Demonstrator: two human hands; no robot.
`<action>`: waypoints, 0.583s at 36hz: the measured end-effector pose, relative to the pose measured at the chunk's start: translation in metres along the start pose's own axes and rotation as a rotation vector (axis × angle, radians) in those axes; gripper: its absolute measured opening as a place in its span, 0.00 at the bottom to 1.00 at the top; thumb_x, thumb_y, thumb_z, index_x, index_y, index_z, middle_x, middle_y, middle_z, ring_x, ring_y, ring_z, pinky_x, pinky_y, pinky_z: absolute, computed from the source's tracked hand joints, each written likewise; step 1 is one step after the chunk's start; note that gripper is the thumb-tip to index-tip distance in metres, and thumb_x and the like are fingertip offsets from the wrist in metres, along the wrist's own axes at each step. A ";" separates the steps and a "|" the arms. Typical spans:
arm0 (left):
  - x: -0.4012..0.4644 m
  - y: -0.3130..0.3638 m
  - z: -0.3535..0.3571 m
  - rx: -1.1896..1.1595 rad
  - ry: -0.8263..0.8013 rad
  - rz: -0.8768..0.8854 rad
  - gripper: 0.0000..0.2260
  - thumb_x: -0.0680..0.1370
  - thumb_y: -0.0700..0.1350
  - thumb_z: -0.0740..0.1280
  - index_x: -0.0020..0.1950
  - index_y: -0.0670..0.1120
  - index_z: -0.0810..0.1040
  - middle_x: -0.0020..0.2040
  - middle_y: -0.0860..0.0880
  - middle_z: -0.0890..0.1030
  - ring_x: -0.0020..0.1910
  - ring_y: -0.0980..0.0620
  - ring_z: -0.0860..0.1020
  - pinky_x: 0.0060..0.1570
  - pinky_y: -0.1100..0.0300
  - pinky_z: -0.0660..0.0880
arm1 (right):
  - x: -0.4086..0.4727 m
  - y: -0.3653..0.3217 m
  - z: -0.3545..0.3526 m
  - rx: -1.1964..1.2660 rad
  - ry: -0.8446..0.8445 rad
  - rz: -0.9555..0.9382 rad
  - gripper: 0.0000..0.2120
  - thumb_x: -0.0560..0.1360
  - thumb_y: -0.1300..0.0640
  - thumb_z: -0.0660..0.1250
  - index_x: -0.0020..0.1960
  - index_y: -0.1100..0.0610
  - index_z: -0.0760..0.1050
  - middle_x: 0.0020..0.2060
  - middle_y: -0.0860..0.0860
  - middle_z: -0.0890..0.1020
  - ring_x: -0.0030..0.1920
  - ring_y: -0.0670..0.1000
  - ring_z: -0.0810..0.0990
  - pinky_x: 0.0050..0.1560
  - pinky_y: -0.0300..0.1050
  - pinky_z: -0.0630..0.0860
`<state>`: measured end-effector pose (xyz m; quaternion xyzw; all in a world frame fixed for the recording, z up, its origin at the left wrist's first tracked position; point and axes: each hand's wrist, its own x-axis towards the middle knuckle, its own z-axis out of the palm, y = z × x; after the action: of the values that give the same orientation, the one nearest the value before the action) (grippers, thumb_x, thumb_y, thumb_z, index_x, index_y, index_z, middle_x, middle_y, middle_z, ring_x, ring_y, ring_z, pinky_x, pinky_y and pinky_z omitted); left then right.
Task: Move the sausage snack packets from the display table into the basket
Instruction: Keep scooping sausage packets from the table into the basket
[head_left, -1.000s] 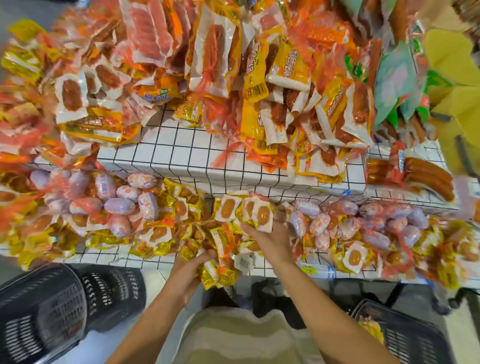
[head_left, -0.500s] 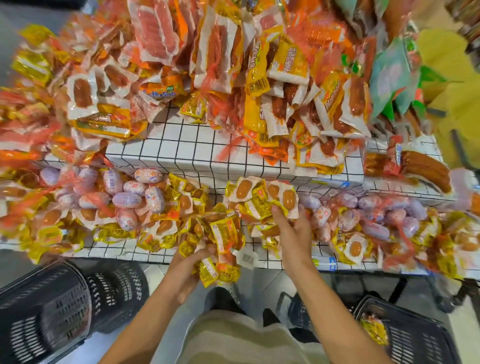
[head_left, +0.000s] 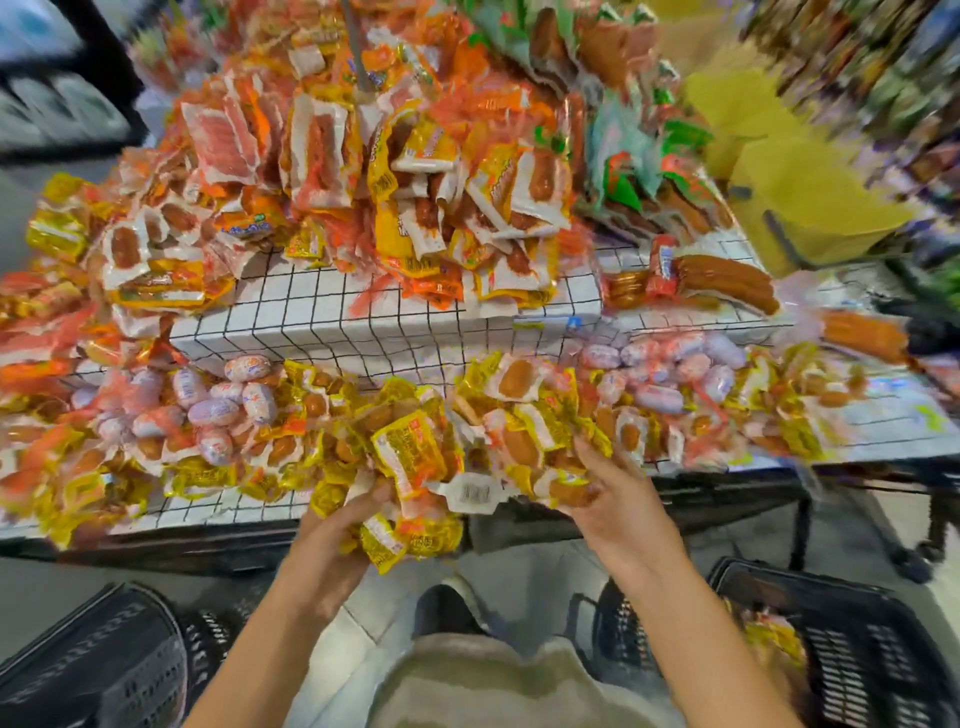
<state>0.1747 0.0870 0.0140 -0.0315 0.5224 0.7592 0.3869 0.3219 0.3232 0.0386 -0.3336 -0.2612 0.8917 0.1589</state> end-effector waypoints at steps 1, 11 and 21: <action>-0.006 -0.005 0.010 0.015 -0.020 0.005 0.12 0.75 0.37 0.71 0.56 0.45 0.83 0.51 0.39 0.82 0.53 0.38 0.83 0.51 0.39 0.81 | -0.011 -0.004 -0.012 0.022 -0.017 -0.026 0.24 0.75 0.62 0.68 0.70 0.55 0.75 0.64 0.56 0.82 0.61 0.59 0.83 0.48 0.56 0.84; -0.061 -0.079 0.116 0.179 -0.158 -0.125 0.15 0.75 0.37 0.70 0.62 0.43 0.81 0.59 0.40 0.83 0.57 0.35 0.82 0.47 0.39 0.82 | -0.138 -0.026 -0.158 0.129 0.054 -0.215 0.23 0.77 0.63 0.64 0.73 0.57 0.73 0.67 0.59 0.79 0.63 0.61 0.81 0.55 0.55 0.81; -0.081 -0.180 0.190 0.376 -0.408 -0.345 0.19 0.77 0.37 0.70 0.68 0.45 0.79 0.65 0.37 0.80 0.62 0.33 0.79 0.58 0.30 0.76 | -0.256 0.001 -0.295 0.291 0.519 -0.356 0.27 0.73 0.61 0.70 0.71 0.53 0.75 0.63 0.56 0.83 0.56 0.58 0.85 0.45 0.51 0.84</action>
<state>0.4110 0.2255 -0.0020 0.1051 0.5519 0.5634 0.6058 0.7080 0.3116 -0.0196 -0.4725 -0.1363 0.7634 0.4188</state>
